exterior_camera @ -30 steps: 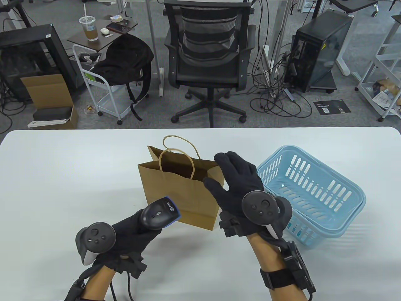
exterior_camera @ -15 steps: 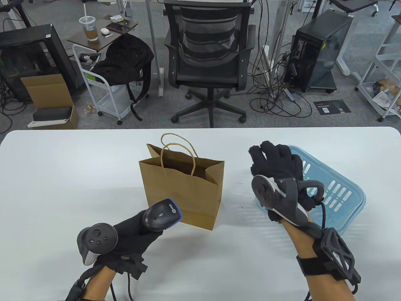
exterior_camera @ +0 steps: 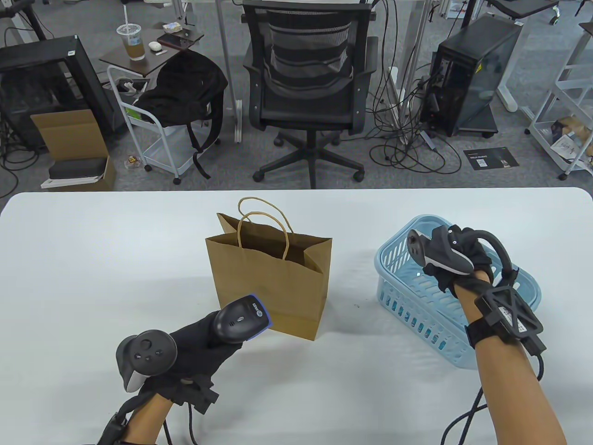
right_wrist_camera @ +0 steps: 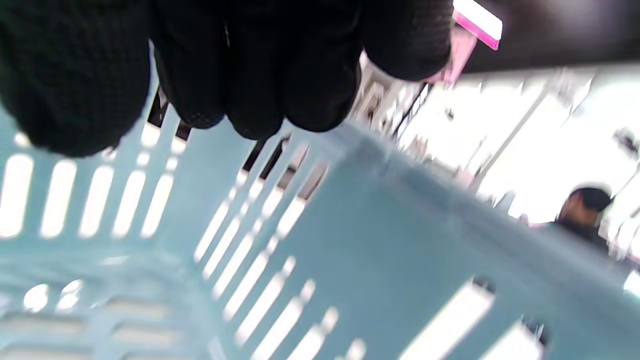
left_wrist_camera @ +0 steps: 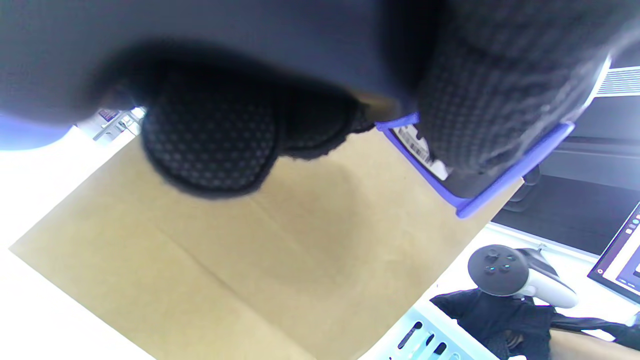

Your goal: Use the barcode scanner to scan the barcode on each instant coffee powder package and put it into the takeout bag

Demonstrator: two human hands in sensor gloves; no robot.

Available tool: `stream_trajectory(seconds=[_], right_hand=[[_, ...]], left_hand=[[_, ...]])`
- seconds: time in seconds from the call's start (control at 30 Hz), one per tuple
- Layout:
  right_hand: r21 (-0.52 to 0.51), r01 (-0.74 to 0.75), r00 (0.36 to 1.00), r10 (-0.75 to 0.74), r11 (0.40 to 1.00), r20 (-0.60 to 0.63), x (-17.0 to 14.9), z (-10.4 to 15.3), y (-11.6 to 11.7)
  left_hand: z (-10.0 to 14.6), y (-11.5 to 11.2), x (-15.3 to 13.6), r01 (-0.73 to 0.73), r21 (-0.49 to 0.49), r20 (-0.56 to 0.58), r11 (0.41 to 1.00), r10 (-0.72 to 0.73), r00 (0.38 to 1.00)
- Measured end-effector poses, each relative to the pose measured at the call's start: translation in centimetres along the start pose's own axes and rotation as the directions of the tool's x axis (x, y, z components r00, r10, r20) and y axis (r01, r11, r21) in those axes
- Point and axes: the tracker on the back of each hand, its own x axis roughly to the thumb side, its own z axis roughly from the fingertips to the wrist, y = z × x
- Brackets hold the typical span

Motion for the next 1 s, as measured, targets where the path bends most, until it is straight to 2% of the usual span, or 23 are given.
stream_trajectory(seconds=[0.07,0.27,0.4,0.6,0.77,1.0], right_hand=[[0.106,0.076,0.997,-0.076,0.991,0.000,-0.2,-0.8,1.4],[0.329,0.094,0.995,-0.101,0.940,0.005,0.1,-1.8,4.5],[0.427,0.138,0.988,-0.155,0.894,0.006,0.7,-1.8,6.0],[0.490,0.099,0.989,-0.142,0.866,0.051,2.1,-1.7,7.4],[0.478,0.040,0.990,-0.098,0.878,0.096,3.3,-1.6,7.9],[0.471,-0.010,0.994,-0.041,0.882,0.097,3.8,-1.6,8.3]], left_hand=[[0.0,-0.2,0.0,0.009,-0.012,-0.002,1.000,-0.009,1.000],[-0.1,-0.5,0.3,0.033,-0.029,0.006,0.999,-0.033,0.999],[-0.1,-0.5,0.3,0.037,-0.032,0.005,0.999,-0.037,0.999],[-0.1,-0.5,0.3,0.038,-0.038,-0.002,0.999,-0.038,0.999],[-0.1,-0.5,0.3,0.042,-0.044,-0.009,0.998,-0.042,0.999],[-0.1,-0.6,0.3,0.046,-0.051,-0.013,0.998,-0.047,0.999]])
